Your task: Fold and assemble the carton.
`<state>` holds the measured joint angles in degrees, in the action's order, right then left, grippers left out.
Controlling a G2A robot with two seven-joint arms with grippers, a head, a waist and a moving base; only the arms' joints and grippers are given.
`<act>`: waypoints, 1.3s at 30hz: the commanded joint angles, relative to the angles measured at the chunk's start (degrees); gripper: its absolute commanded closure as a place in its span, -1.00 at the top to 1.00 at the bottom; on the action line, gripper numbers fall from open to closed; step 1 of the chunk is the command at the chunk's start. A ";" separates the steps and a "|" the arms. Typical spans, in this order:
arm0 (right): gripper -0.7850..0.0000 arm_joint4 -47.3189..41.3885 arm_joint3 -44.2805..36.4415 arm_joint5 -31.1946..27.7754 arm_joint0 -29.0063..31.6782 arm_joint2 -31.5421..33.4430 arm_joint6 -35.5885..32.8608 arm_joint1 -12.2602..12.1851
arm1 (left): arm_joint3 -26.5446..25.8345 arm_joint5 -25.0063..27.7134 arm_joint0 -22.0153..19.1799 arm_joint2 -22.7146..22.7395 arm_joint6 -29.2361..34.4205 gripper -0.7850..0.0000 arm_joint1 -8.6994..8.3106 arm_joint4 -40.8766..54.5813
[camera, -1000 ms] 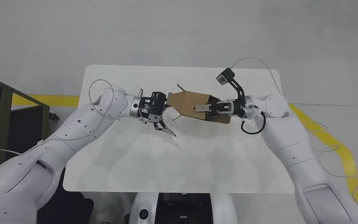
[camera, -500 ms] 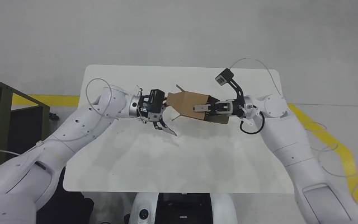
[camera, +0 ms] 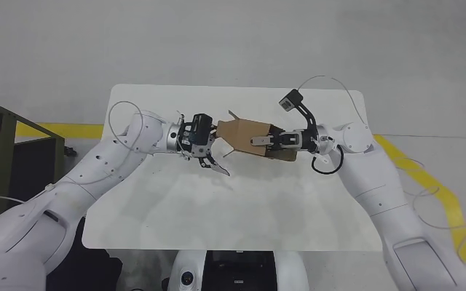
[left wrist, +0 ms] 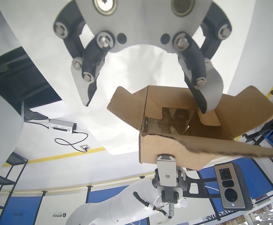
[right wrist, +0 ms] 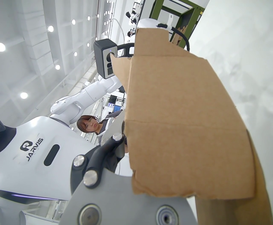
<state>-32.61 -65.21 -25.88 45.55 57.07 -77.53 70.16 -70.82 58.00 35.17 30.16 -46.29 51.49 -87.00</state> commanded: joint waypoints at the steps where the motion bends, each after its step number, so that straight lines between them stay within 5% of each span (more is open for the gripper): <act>1: -1.00 0.02 0.03 -0.05 -0.03 -0.06 -0.09 0.02 | 0.00 0.00 -0.02 0.00 0.00 0.71 -0.03 0.10; 6: -1.00 0.06 0.21 -0.03 -0.10 -0.18 -0.06 0.07 | 0.23 0.00 -0.11 -0.19 0.00 0.48 -0.12 0.40; 13: -1.00 0.06 0.33 -0.12 -0.13 -0.23 -0.07 0.10 | 0.63 0.00 -0.31 -0.39 0.00 0.54 -0.19 0.83; 24: -1.00 0.07 0.39 -0.06 -0.03 -0.22 -0.29 0.10 | 0.93 0.00 -0.47 -0.72 0.00 0.00 -0.66 2.20; 39: -1.00 0.42 0.52 0.06 0.00 -0.31 -0.74 0.08 | 1.05 0.00 -1.34 -2.16 0.00 0.12 -1.70 4.26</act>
<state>-32.26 -64.64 -25.83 45.56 56.78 -78.22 70.24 -69.79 58.00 33.88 28.07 -46.28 49.85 -82.83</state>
